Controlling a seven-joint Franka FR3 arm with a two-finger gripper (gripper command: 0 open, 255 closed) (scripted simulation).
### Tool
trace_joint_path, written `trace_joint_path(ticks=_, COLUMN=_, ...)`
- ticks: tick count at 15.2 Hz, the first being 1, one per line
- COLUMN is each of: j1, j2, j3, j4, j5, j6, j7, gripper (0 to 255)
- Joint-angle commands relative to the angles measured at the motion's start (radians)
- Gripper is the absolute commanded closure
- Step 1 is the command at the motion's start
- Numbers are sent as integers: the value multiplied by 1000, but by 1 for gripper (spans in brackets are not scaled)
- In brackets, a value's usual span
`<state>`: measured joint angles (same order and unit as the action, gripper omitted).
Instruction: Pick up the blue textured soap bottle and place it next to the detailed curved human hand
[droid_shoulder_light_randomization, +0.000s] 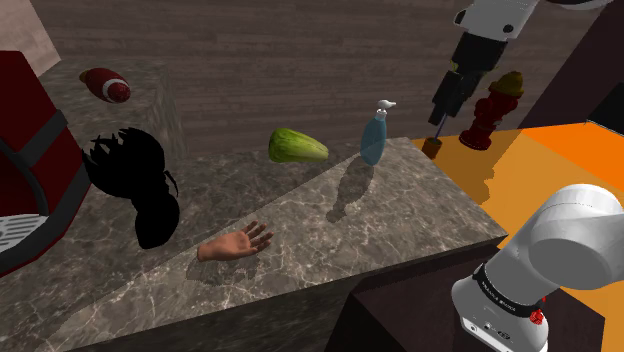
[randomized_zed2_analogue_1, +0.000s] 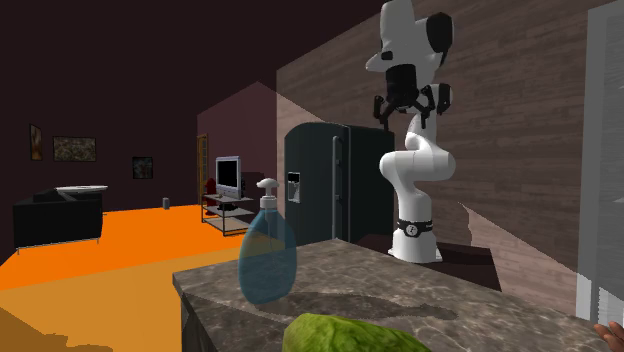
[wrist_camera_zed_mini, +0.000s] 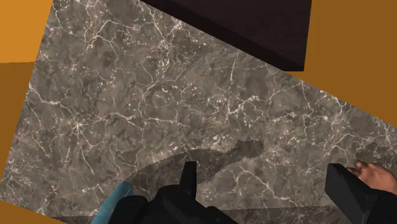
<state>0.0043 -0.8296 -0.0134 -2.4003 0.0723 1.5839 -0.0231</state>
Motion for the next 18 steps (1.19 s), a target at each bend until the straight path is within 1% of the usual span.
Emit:
trace_joint_path(ticks=1, j1=0, j2=0, j3=0, j4=0, j5=0, j6=0, j7=0, gripper=0)
trace_joint_path(ticks=5, j1=-31, j2=48, j3=-31, j4=-68, j5=-22, j6=166, j7=-14, gripper=0)
trace_joint_path(ticks=10, j1=-66, j2=141, j3=-73, j4=-122, j5=-41, j6=378, j7=-31, gripper=0)
trace_joint_path(ticks=14, j1=-89, j2=241, j3=-110, j4=-140, j5=-46, j6=547, j7=-48, gripper=0)
trace_joint_path(ticks=18, j1=-103, j2=359, j3=-152, j4=-134, j5=-37, j6=710, j7=-70, gripper=0)
